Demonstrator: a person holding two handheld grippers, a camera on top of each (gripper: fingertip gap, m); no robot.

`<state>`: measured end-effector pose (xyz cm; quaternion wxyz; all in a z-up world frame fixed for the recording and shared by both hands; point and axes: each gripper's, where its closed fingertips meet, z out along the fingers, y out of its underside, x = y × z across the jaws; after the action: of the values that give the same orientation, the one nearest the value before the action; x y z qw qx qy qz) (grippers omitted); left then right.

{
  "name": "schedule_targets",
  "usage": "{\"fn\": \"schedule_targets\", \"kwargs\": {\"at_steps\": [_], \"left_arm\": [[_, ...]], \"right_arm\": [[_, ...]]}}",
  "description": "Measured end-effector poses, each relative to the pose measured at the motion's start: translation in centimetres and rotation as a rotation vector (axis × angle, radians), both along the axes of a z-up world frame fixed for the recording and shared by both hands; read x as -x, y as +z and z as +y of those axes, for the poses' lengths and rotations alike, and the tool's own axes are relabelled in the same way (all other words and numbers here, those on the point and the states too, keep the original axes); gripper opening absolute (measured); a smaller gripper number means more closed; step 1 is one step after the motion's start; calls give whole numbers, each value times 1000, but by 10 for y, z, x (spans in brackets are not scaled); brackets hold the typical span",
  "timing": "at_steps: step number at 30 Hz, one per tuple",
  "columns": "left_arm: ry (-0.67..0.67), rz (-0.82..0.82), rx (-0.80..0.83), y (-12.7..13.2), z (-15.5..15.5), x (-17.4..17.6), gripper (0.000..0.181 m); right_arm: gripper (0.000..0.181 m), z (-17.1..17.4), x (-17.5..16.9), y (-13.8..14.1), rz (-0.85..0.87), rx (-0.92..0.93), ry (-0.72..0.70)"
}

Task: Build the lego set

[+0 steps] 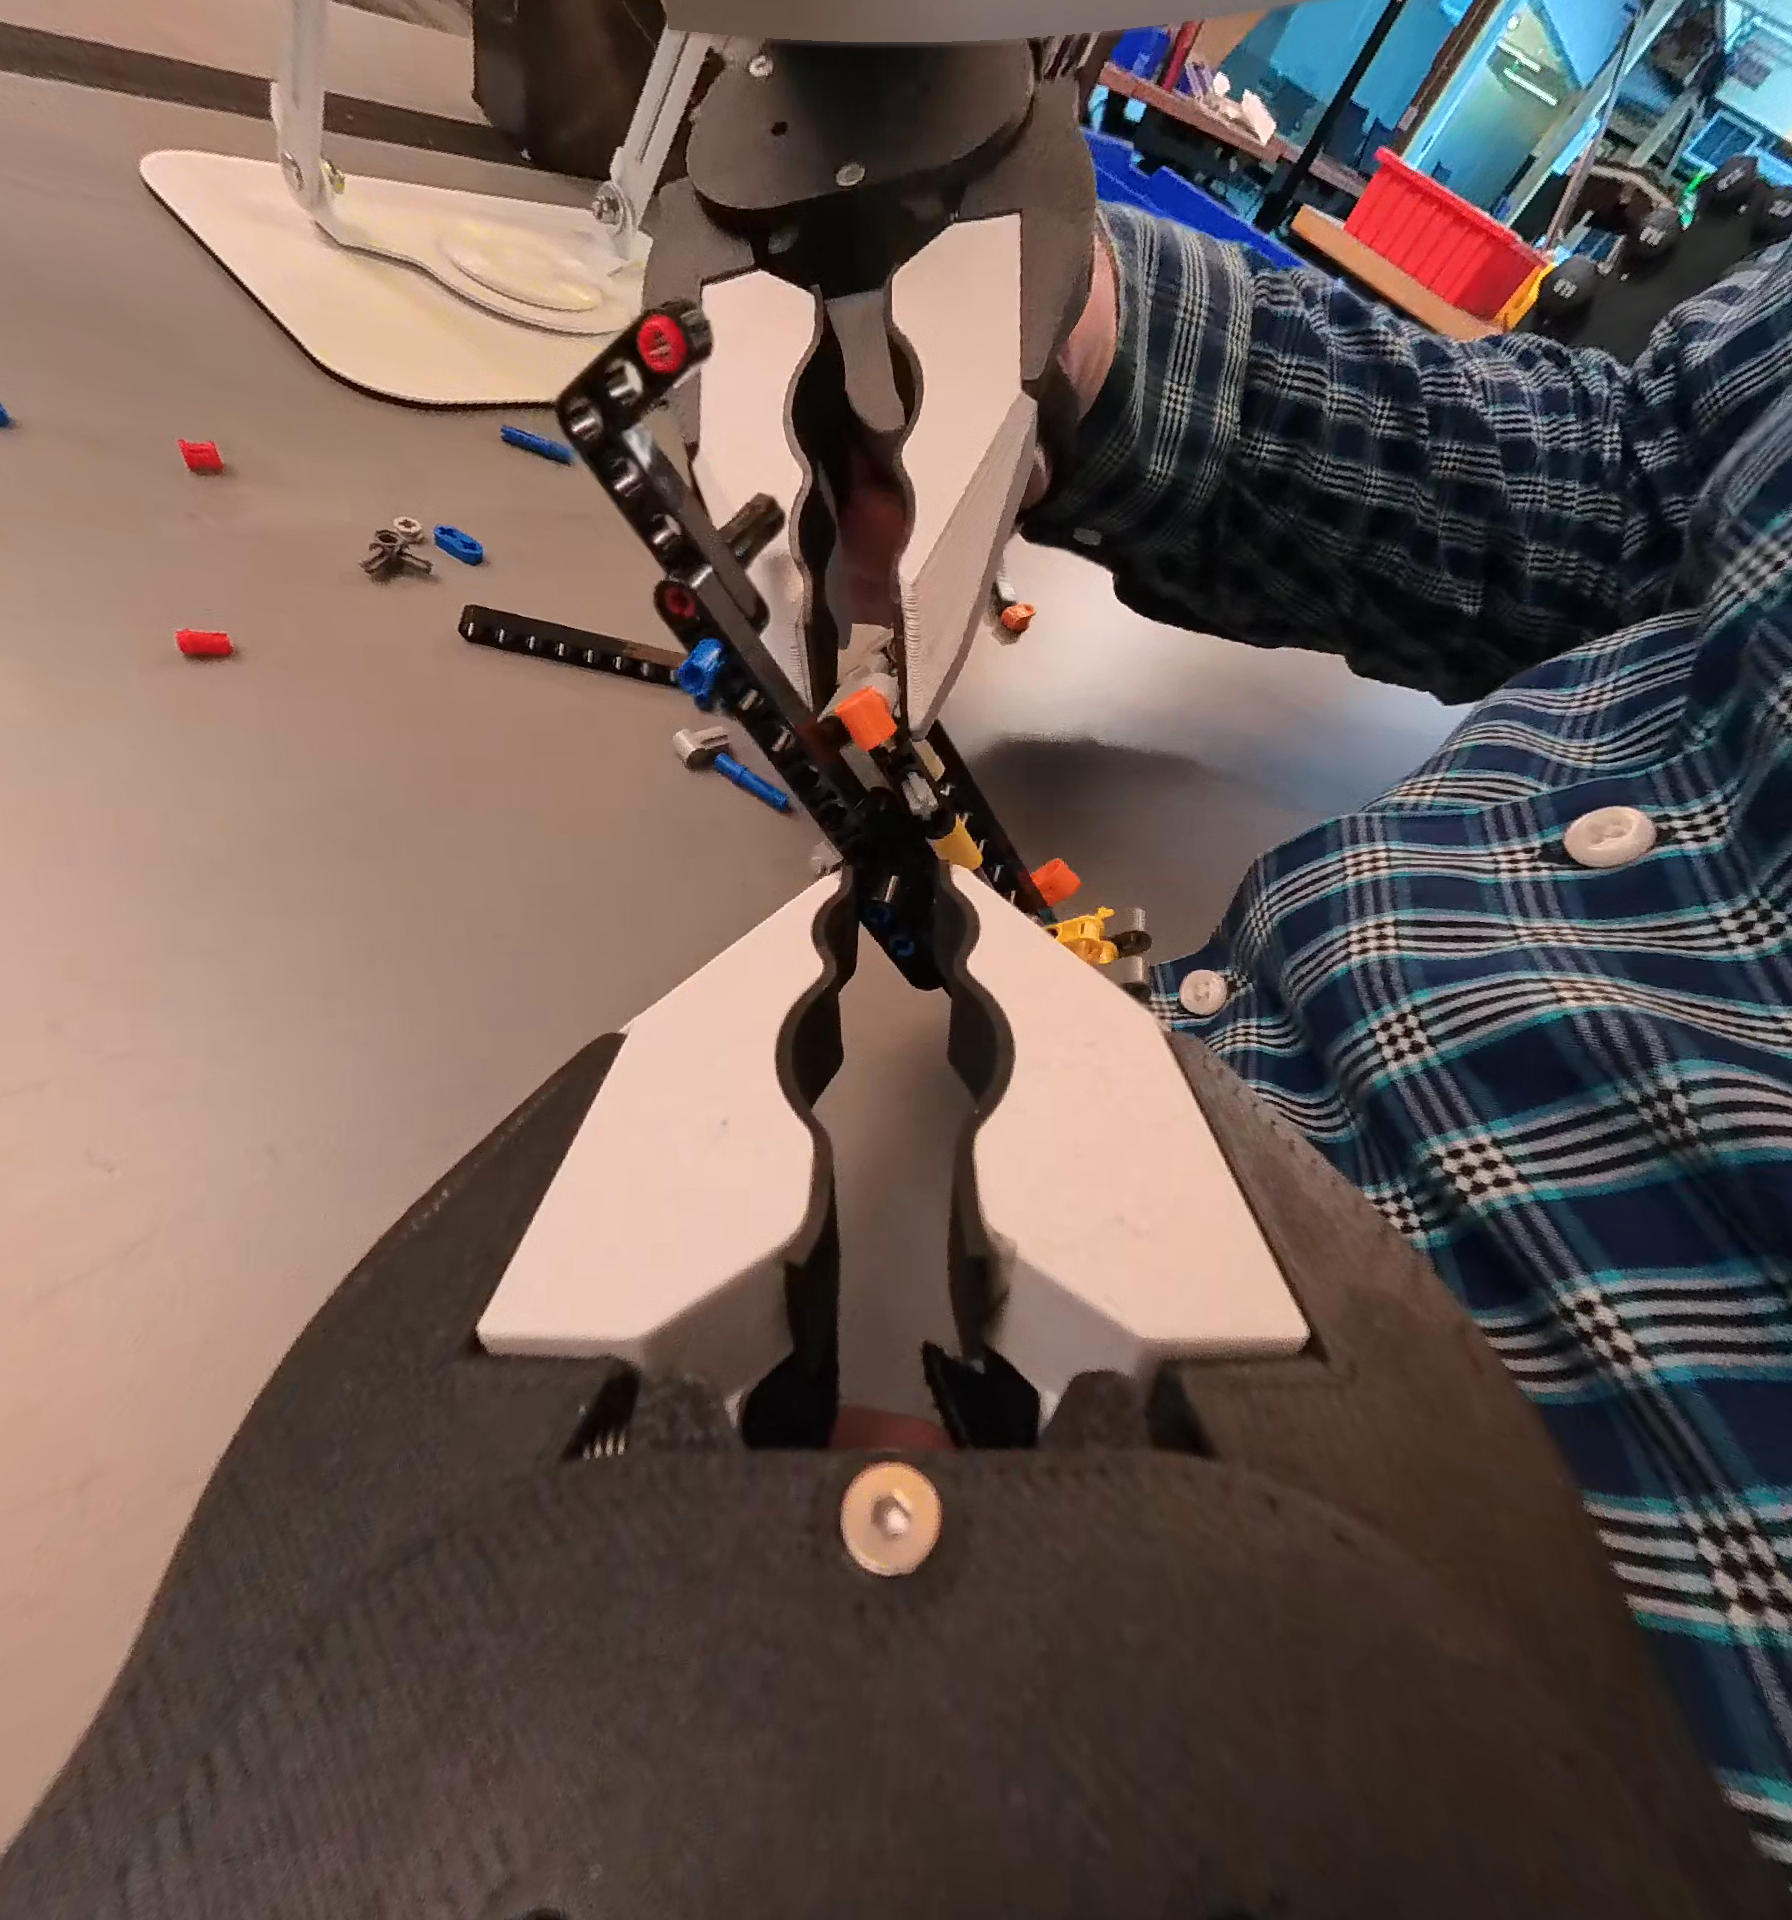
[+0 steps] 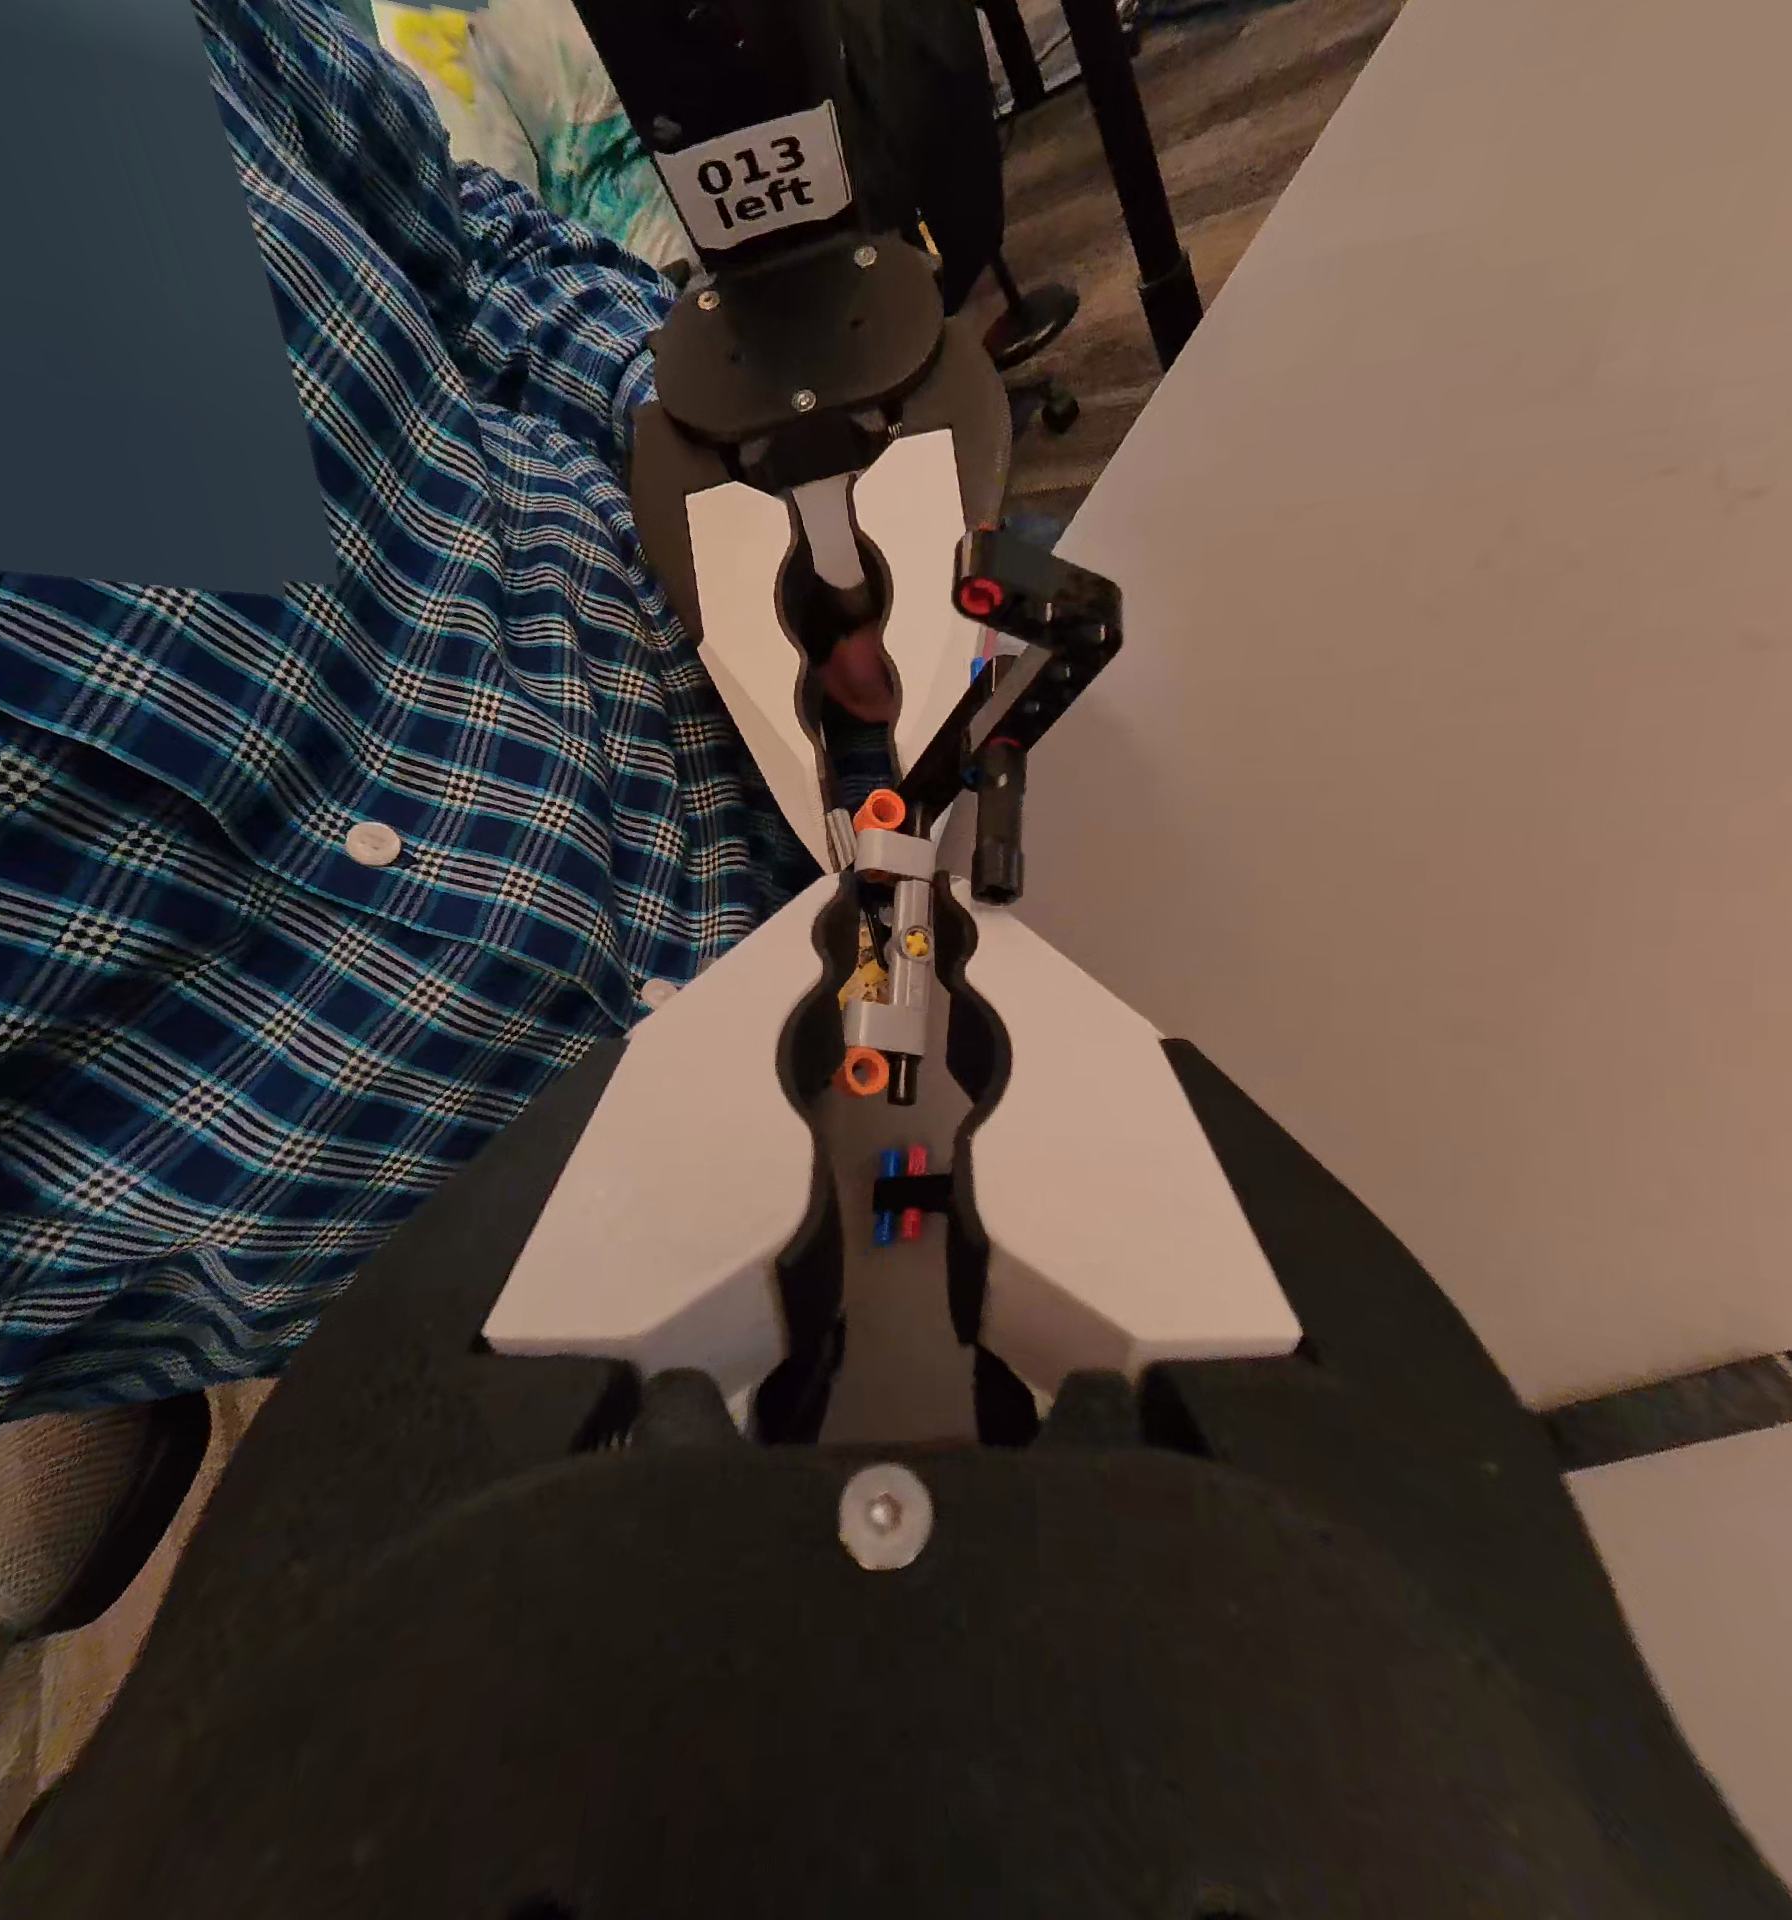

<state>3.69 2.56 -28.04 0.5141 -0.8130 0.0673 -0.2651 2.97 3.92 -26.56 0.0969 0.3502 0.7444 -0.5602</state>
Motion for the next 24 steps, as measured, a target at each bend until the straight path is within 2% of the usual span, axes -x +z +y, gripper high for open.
{"fn": "schedule_targets", "kwargs": {"at_steps": [5,9,16,20,24], "left_arm": [[-8,-8,19,-3,3,-2,13],[-16,-103,74,-8,8,-4,19],[-16,-178,137,-13,17,-4,13],[-27,-204,148,-14,17,-6,11],[-27,-214,155,-14,17,-5,11]], "right_arm": [[11,1,-3,-3,-27,-30,18],[10,5,-3,-10,-79,-17,10],[16,16,-3,-15,-84,-1,-25],[6,26,-2,-12,-71,29,-57],[10,25,0,-17,-94,24,-65]]}}
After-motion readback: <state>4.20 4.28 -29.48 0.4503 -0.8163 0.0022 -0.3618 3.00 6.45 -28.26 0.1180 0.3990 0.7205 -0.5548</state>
